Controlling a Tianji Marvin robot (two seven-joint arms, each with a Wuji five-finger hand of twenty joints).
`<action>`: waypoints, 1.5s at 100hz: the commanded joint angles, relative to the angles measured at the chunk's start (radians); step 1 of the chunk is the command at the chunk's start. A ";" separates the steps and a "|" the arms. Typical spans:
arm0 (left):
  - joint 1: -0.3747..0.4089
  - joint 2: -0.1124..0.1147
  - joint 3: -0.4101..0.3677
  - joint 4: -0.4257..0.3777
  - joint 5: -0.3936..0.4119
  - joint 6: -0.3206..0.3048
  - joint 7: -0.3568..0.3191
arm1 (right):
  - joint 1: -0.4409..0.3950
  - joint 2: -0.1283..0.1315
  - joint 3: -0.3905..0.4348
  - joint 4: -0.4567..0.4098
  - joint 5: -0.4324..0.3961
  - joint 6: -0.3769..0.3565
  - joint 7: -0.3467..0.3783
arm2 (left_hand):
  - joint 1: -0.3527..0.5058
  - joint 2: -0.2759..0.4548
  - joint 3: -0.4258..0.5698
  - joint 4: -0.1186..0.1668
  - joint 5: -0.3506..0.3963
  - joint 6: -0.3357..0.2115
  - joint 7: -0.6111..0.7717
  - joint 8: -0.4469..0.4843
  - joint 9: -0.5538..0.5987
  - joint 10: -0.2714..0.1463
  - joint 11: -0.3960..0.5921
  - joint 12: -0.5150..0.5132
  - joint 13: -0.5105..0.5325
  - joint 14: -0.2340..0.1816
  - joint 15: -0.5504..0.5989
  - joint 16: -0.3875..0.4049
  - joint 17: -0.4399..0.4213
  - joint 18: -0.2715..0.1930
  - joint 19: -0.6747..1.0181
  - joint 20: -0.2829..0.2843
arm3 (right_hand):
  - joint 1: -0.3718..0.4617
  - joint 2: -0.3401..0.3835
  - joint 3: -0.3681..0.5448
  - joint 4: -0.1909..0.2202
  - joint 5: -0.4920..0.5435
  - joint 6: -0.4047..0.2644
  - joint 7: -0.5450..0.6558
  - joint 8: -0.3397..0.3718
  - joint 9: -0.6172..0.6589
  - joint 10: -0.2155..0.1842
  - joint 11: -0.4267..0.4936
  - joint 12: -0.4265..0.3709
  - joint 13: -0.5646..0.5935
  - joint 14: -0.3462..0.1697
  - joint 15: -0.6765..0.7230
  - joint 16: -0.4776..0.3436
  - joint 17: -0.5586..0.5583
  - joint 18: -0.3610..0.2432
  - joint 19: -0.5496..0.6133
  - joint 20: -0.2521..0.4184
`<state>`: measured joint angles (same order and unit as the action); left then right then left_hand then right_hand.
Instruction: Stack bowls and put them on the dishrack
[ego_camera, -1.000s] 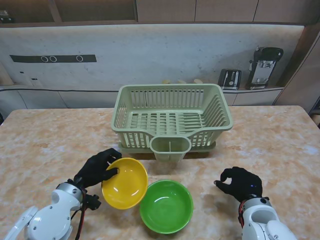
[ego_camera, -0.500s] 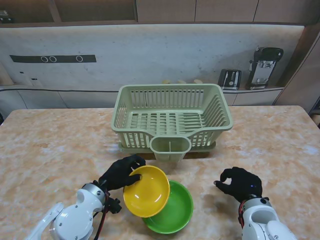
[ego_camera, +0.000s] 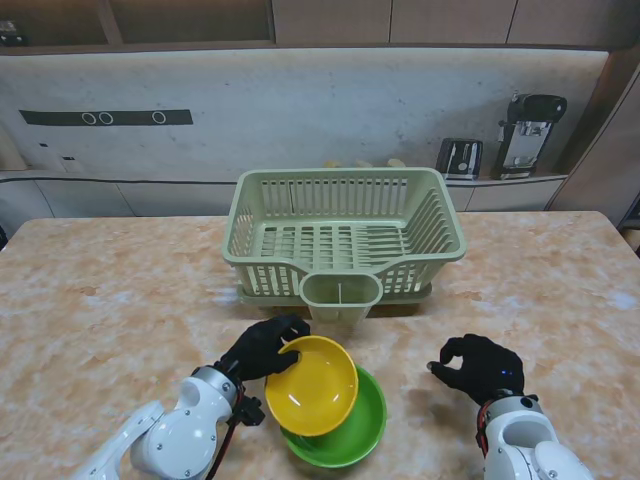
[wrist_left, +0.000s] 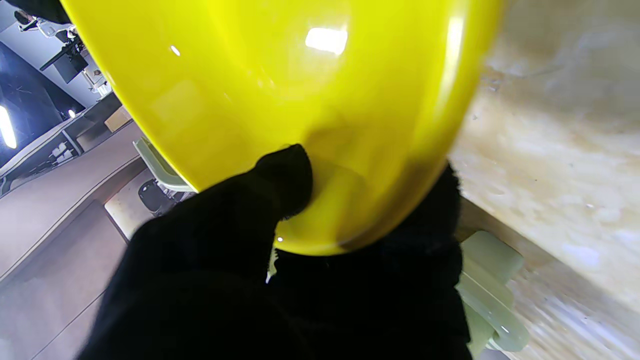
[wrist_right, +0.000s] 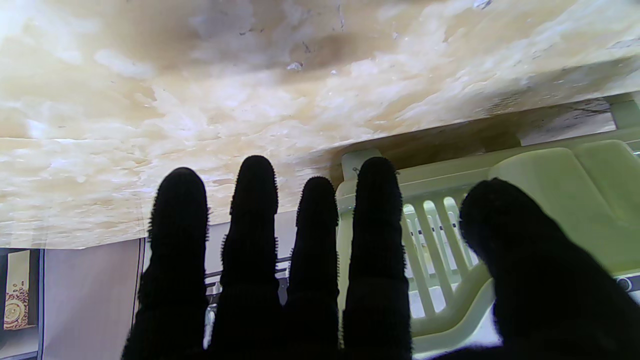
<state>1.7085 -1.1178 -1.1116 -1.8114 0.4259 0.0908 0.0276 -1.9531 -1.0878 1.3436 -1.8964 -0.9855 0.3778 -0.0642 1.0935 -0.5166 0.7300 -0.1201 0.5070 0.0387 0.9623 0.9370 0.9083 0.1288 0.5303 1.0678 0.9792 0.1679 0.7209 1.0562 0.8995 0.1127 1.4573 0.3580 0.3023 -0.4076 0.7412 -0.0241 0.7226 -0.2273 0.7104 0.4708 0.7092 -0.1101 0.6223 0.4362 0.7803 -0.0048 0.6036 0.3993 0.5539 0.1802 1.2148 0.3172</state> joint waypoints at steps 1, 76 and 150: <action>-0.009 -0.008 0.010 0.004 0.000 0.010 -0.018 | -0.012 -0.007 -0.001 -0.002 0.002 -0.004 0.010 | 0.128 0.054 0.092 0.033 0.047 -0.005 0.044 0.044 -0.012 0.013 -0.003 0.012 0.013 0.006 0.102 0.025 0.011 -0.071 0.043 -0.011 | 0.010 0.017 -0.016 0.002 0.010 -0.017 0.010 -0.002 0.019 -0.023 -0.014 0.001 -0.003 0.006 -0.011 -0.009 -0.003 -0.006 0.000 0.014; -0.079 0.007 0.061 0.073 -0.027 -0.006 -0.102 | -0.006 -0.006 -0.002 0.003 0.004 -0.008 0.013 | 0.097 0.086 -0.238 0.034 0.043 0.048 -0.129 -0.258 -0.071 0.096 -0.209 -0.185 -0.121 0.083 0.015 -0.191 -0.140 0.037 -0.099 0.015 | 0.009 0.017 -0.016 0.002 0.010 -0.018 0.011 -0.001 0.020 -0.025 -0.014 0.001 -0.003 0.007 -0.010 -0.008 -0.004 -0.006 0.000 0.014; -0.030 0.016 0.019 0.044 0.085 -0.121 -0.065 | -0.011 -0.007 0.005 0.007 0.002 -0.028 -0.003 | -0.145 0.319 -0.740 0.073 0.175 0.062 -0.545 -0.478 -0.197 0.091 -0.240 -0.658 -0.389 0.192 -0.282 -0.513 -0.638 0.396 -0.379 0.214 | 0.009 0.017 -0.016 0.002 0.010 -0.017 0.011 -0.001 0.021 -0.025 -0.014 0.001 -0.002 0.007 -0.011 -0.009 -0.004 -0.005 0.000 0.014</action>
<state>1.6671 -1.1012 -1.0890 -1.7533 0.5069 -0.0269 -0.0373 -1.9519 -1.0884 1.3499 -1.8867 -0.9816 0.3540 -0.0783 0.9791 -0.2415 0.0221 -0.0785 0.6599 0.1082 0.4441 0.4816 0.7310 0.2362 0.3139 0.4333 0.6125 0.3592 0.4536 0.5626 0.2815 0.4656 1.0940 0.5650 0.3023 -0.4076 0.7410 -0.0241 0.7226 -0.2273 0.7104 0.4708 0.7092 -0.1103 0.6223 0.4362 0.7806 -0.0047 0.6036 0.3993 0.5540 0.1802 1.2148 0.3172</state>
